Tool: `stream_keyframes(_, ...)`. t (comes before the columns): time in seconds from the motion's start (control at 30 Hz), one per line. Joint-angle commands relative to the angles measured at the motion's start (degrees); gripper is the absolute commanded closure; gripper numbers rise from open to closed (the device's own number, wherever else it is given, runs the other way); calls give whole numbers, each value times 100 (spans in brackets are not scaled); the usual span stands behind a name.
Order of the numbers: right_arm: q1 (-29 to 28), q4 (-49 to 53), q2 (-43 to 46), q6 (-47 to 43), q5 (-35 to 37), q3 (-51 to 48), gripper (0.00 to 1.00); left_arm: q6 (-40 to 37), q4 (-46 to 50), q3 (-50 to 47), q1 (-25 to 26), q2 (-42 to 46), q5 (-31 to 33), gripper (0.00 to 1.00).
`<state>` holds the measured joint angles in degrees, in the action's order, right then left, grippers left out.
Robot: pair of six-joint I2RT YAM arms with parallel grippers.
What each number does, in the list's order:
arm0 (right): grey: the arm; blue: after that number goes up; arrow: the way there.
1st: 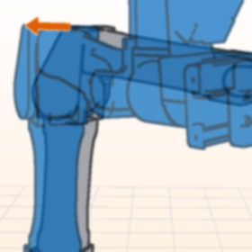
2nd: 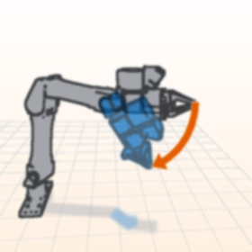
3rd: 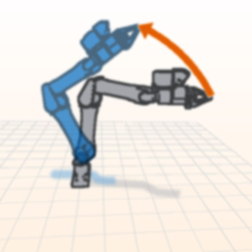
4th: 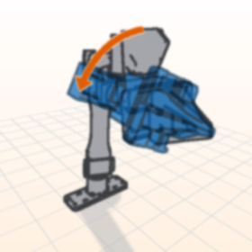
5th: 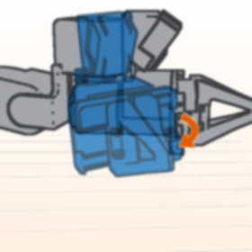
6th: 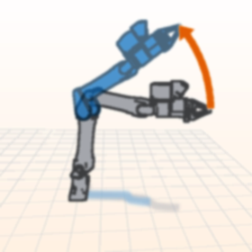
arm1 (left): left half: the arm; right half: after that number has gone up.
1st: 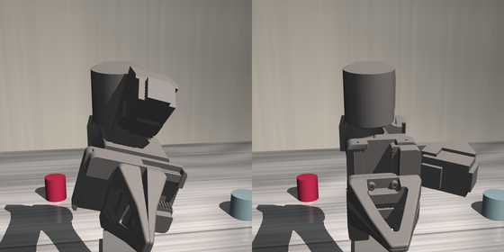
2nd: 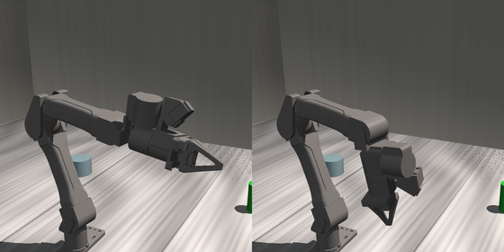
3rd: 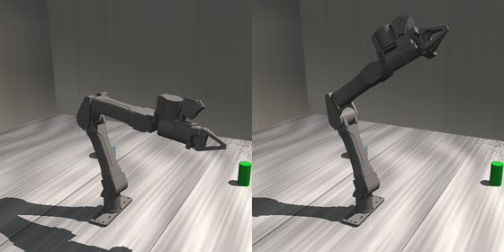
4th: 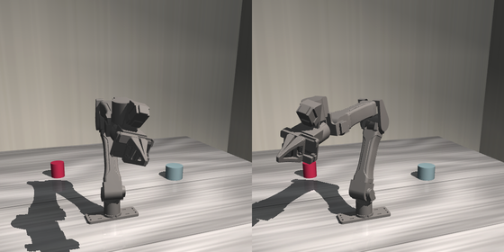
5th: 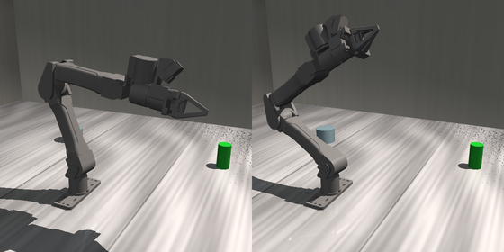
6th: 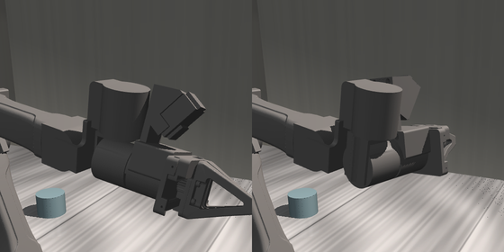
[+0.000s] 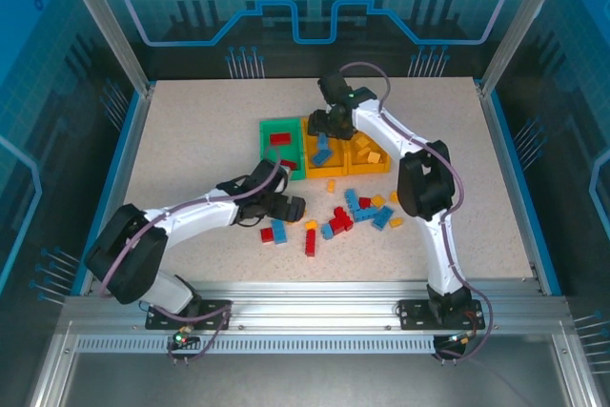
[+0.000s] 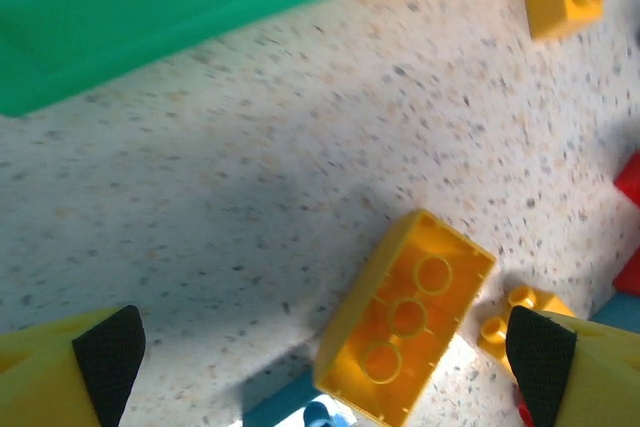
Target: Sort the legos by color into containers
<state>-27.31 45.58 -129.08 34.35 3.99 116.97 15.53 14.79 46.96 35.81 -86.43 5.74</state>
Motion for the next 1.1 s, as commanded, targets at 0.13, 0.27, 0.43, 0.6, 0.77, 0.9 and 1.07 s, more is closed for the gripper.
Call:
stream_keyframes(0.13,278,-77,1373,-133,51,-961,25,-1248,508,483,283,-619,-248,4)
stream_keyframes(0.27,786,-251,1982,-150,165,-1772,24,-1202,417,446,277,-668,-185,7)
stream_keyframes(0.43,1475,-436,2428,-260,216,-2619,24,-1173,455,589,280,-904,-246,22)
stream_keyframes(0.6,1938,-575,2560,-306,236,-3157,23,-1133,476,664,280,-1032,-316,34)
stream_keyframes(0.77,2077,-802,2323,-507,-330,-3329,25,-987,486,731,278,-1060,-358,55)
stream_keyframes(0.9,1899,-954,2196,-713,-417,-3345,28,-801,481,837,278,-915,-312,62)
stream_keyframes(1.07,1801,-1128,2085,-836,-571,-3455,38,-667,451,1142,282,-654,-418,63)
